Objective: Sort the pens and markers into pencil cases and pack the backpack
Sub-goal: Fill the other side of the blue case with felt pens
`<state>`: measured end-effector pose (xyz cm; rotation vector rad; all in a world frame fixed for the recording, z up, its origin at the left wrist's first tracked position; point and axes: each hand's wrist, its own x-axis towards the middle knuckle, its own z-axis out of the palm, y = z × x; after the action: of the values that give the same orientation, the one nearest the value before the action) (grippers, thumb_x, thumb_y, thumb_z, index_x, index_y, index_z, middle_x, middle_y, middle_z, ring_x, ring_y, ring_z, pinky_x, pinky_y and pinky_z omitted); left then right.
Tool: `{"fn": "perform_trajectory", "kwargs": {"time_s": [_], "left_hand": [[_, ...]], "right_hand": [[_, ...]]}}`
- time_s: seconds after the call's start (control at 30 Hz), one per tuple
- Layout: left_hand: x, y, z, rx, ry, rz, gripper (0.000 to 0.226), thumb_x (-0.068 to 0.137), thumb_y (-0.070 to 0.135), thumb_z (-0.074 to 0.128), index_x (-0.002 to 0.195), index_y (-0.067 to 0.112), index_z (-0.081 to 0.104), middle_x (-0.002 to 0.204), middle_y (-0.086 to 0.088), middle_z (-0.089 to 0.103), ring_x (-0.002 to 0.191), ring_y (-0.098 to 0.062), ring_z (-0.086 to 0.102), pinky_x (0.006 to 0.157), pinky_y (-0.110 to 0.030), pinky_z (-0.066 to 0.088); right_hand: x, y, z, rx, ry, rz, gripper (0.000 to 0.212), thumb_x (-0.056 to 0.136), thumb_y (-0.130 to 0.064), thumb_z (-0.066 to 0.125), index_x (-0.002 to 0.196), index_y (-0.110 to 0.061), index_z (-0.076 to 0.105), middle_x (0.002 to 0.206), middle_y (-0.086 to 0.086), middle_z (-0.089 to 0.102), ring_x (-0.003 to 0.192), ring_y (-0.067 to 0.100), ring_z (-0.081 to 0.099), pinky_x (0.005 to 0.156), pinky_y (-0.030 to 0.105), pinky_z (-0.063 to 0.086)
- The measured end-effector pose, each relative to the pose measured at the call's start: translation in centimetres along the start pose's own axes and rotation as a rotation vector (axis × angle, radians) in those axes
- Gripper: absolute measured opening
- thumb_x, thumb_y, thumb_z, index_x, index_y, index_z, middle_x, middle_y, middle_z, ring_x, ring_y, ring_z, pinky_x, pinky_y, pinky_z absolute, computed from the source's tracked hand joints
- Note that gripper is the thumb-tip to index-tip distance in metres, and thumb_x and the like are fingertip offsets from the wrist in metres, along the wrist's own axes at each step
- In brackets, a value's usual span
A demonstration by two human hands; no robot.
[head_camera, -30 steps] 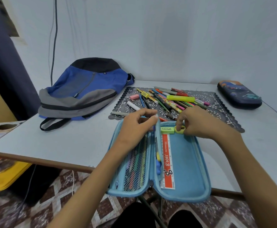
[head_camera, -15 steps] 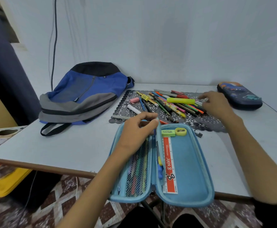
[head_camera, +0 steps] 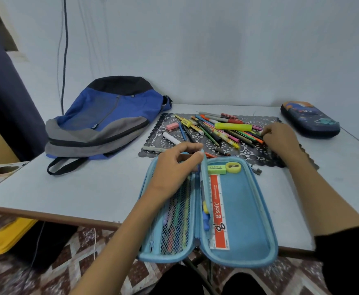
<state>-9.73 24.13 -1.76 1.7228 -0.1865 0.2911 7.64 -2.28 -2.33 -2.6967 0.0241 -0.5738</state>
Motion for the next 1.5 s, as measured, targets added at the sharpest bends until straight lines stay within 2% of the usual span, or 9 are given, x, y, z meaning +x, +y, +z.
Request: {"fn": "perform_trajectory", "kwargs": {"time_s": [0.3,0.47,0.6,0.67,0.87,1.0,1.3,1.4,1.5], "left_hand": [[0.1,0.0,0.2,-0.010,0.007,0.006,0.019,0.093,0.016,0.063,0.109,0.013,0.071,0.101,-0.006,0.073,0.090,-0.017,0.069,0.067,-0.016,0.052],[0.2,-0.1,0.1,-0.011,0.016,-0.003,0.018,0.093,0.016,0.064,0.109,0.013,0.071,0.102,-0.007,0.073,0.084,-0.015,0.069,0.068,-0.018,0.053],[0.2,0.0,0.3,-0.018,0.022,0.006,0.019,0.092,0.011,0.063,0.110,0.007,0.070,0.102,-0.012,0.072,0.082,-0.008,0.065,0.065,-0.013,0.050],[0.2,-0.1,0.4,-0.017,0.023,0.006,0.019,0.093,0.011,0.063,0.110,0.007,0.070,0.101,-0.013,0.072,0.081,-0.009,0.064,0.064,-0.013,0.050],[0.2,-0.2,0.4,0.002,0.032,0.012,0.020,0.092,0.012,0.063,0.110,0.008,0.070,0.098,-0.011,0.072,0.079,-0.006,0.064,0.065,-0.013,0.050],[0.2,-0.2,0.4,-0.002,0.030,0.010,0.019,0.093,0.012,0.063,0.110,0.008,0.070,0.095,-0.007,0.071,0.080,-0.007,0.064,0.065,-0.013,0.050],[0.1,-0.2,0.4,0.006,0.033,0.018,0.021,0.092,0.014,0.064,0.111,0.008,0.070,0.098,-0.008,0.072,0.083,-0.009,0.066,0.066,-0.015,0.051],[0.1,-0.2,0.4,0.006,0.030,0.019,0.020,0.093,0.012,0.063,0.111,0.008,0.070,0.101,-0.007,0.072,0.083,-0.007,0.066,0.067,-0.015,0.051],[0.0,-0.1,0.4,-0.004,0.033,0.005,0.020,0.093,0.011,0.062,0.111,0.006,0.070,0.101,-0.006,0.071,0.082,-0.005,0.064,0.066,-0.014,0.051]], "right_hand": [[-0.1,1.2,-0.3,-0.002,0.080,0.031,0.017,0.085,0.006,0.058,0.095,0.004,0.072,0.099,0.024,0.068,0.096,0.038,0.061,0.087,0.043,0.048],[-0.9,0.3,-1.8,0.178,0.146,0.055,0.022,0.082,-0.002,0.066,0.104,0.001,0.071,0.100,0.020,0.070,0.092,0.030,0.065,0.082,0.030,0.047],[-3.0,-3.1,-4.9,0.441,-0.073,-0.080,0.027,0.076,-0.004,0.071,0.102,-0.010,0.072,0.093,0.011,0.072,0.082,0.016,0.065,0.078,0.026,0.051],[-5.1,-5.0,-6.3,0.543,-0.231,-0.202,0.024,0.076,-0.002,0.072,0.098,-0.012,0.074,0.088,0.005,0.073,0.074,0.005,0.065,0.069,0.015,0.050],[-11.0,-8.8,-5.9,0.318,-0.539,-0.580,0.015,0.076,-0.008,0.075,0.087,-0.016,0.078,0.078,-0.010,0.072,0.071,0.003,0.065,0.065,0.014,0.051],[-12.1,-9.5,-4.7,0.159,-0.500,-0.651,0.012,0.079,-0.015,0.075,0.091,-0.015,0.077,0.072,-0.020,0.057,0.066,-0.005,0.055,0.059,0.005,0.040],[-11.9,-9.4,-4.0,0.086,-0.415,-0.690,0.013,0.084,-0.023,0.072,0.095,-0.021,0.077,0.084,-0.011,0.062,0.077,0.005,0.055,0.066,0.022,0.042],[-10.4,-8.1,-4.6,0.298,-0.354,-0.557,0.012,0.086,-0.021,0.070,0.096,-0.021,0.077,0.092,-0.007,0.068,0.085,0.010,0.060,0.075,0.028,0.046],[-8.1,-6.3,-4.7,0.476,-0.136,-0.298,0.019,0.087,-0.009,0.064,0.100,-0.016,0.075,0.087,-0.002,0.068,0.080,0.018,0.061,0.070,0.024,0.043]]}}
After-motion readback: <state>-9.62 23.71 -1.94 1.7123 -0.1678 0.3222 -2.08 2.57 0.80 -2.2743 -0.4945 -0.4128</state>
